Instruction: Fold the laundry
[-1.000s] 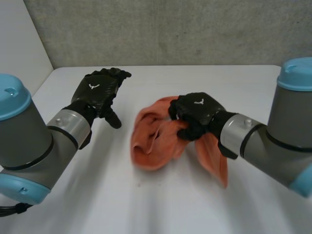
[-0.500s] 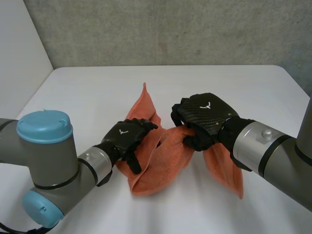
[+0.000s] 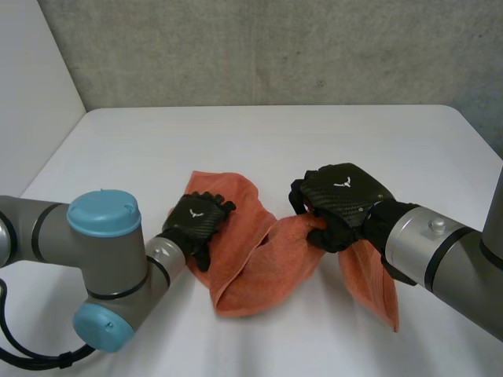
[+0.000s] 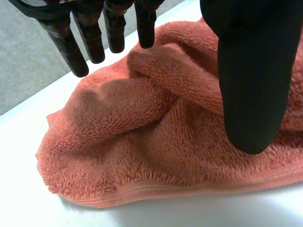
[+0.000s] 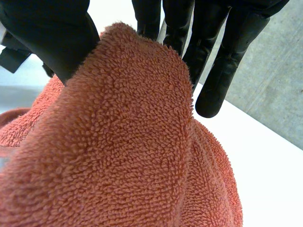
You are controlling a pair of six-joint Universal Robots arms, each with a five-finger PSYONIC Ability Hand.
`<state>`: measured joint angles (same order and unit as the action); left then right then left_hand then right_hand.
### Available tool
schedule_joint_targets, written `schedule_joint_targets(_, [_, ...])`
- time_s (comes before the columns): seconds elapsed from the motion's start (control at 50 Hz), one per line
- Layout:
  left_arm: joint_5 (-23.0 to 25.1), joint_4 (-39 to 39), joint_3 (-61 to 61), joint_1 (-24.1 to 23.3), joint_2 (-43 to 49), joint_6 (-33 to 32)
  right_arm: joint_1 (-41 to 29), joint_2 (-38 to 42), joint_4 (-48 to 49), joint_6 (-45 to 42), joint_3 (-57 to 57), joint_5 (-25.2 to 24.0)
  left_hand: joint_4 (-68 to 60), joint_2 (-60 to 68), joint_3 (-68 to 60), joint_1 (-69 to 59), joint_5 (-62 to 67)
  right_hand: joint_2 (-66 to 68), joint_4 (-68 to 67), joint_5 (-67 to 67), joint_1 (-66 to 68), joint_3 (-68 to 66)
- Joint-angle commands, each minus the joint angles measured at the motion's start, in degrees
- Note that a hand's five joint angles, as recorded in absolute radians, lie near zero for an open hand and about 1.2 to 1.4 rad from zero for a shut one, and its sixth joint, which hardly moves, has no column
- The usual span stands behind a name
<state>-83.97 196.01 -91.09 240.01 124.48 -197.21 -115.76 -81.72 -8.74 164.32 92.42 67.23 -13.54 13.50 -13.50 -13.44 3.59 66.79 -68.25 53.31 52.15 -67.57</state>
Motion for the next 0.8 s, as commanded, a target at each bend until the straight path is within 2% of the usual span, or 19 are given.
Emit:
schedule_joint_targets(0.02, [0.12, -0.01, 0.04, -2.35, -1.86, -0.28, -0.17, 1.38, 1.36, -0.58, -1.27, 0.44, -1.55, 1.59, -1.59, -1.65, 1.50, 13.21, -11.75, 16.69, 27.85, -12.43])
schedule_joint_targets(0.26, [0.30, 0.07, -0.14, -5.52, -2.92, 0.52, -0.26, 7.44, 1.80, -2.69, -6.98, 1.41, -10.13, 10.17, -10.17, -10.24, 10.08, 13.21, -11.75, 16.69, 27.85, -12.43])
schedule_joint_targets(0.3, [0.47, 0.16, -0.14, -5.70, -2.57, 0.52, -0.26, 8.23, 1.80, -2.60, -7.95, 1.67, -16.99, 17.03, -17.03, -17.09, 16.94, 13.21, -11.75, 16.69, 27.85, -12.43])
schedule_joint_targets(0.38, [2.15, 0.60, -0.14, -6.14, -2.31, 0.52, -0.34, 9.47, 1.71, -2.69, -9.71, 2.56, -21.07, 21.11, -21.11, -21.17, 21.02, 13.21, -11.75, 16.69, 27.85, -12.43])
schedule_joint_targets(0.42, [4.59, 0.86, -0.05, -6.14, -1.87, 0.52, -0.52, 10.35, 1.62, -2.69, -11.20, 3.61, -31.76, 31.80, -31.80, -31.87, 31.71, 13.21, -11.75, 16.69, 27.85, -12.43])
schedule_joint_targets(0.44, [4.61, 0.86, -0.05, -6.14, -1.87, 0.52, -0.52, 10.35, 1.62, -2.69, -11.21, 3.61, -31.83, 31.87, -31.87, -31.93, 31.78, 13.21, -11.75, 16.69, 27.85, -12.43])
schedule_joint_targets(0.46, [5.56, 1.04, 0.03, -6.14, -1.52, 0.52, -0.61, 10.70, 1.62, -2.69, -11.90, 3.87, -40.33, 40.36, -40.36, -40.43, 40.27, 13.21, -11.75, 16.69, 27.85, -12.43])
schedule_joint_targets(0.48, [5.57, 1.04, 0.04, -6.14, -1.52, 0.52, -0.61, 10.70, 1.62, -2.69, -11.91, 3.87, -40.41, 40.45, -40.45, -40.51, 40.36, 13.21, -11.75, 16.69, 27.85, -12.43])
schedule_joint_targets(0.52, [6.19, 1.83, 0.65, -6.14, -1.08, 0.60, -0.61, 11.23, 1.80, -2.69, -13.40, 4.31, -58.98, 59.02, -59.02, -59.09, 58.93, 13.21, -11.75, 16.69, 27.85, -12.43])
schedule_joint_targets(0.54, [6.19, 1.83, 0.65, -6.14, -1.08, 0.60, -0.52, 11.66, 1.80, -2.69, -14.36, 4.49, -59.08, 59.12, -59.12, -59.18, 59.03, 13.21, -11.75, 16.69, 27.85, -12.43])
schedule_joint_targets(0.56, [6.02, 2.70, 1.43, -6.05, -0.99, 0.60, -0.52, 11.67, 1.80, -2.69, -14.37, 4.49, -66.39, 66.43, -66.43, -66.49, 66.34, 13.21, -11.75, 16.69, 27.85, -12.43])
schedule_joint_targets(0.6, [5.66, 4.03, 2.58, -5.96, -0.99, 0.69, -0.61, 11.93, 1.97, -2.69, -15.69, 4.84, -66.46, 66.50, -66.50, -66.56, 66.41, 13.21, -11.75, 16.69, 27.85, -12.43])
schedule_joint_targets(0.7, [1.09, 9.30, 8.03, -4.91, -1.87, 0.69, -0.52, 13.07, 6.78, -2.78, -25.42, 7.99, -66.46, 66.50, -66.50, -66.56, 66.41, 13.21, -11.75, 16.69, 27.85, -12.43])
schedule_joint_targets(0.74, [-6.08, 12.45, 12.14, -3.33, -4.49, 1.48, -0.61, 12.99, 9.77, -2.78, -27.53, 9.40, -66.46, 66.50, -66.50, -66.56, 66.41, 13.21, -11.75, 16.69, 27.85, -12.43])
schedule_joint_targets(0.76, [-6.11, 12.47, 12.16, -3.32, -4.51, 1.48, -0.61, 12.99, 9.80, -2.78, -27.56, 9.41, -66.46, 66.50, -66.50, -66.56, 66.41, 13.21, -11.75, 16.69, 27.85, -12.43])
schedule_joint_targets(0.8, [-12.42, 15.09, 14.09, -2.71, -8.97, 4.02, -0.78, 12.64, 18.97, -2.78, -28.78, 11.16, -66.46, 66.50, -66.50, -66.56, 66.41, 13.21, -11.75, 16.69, 27.85, -12.43])
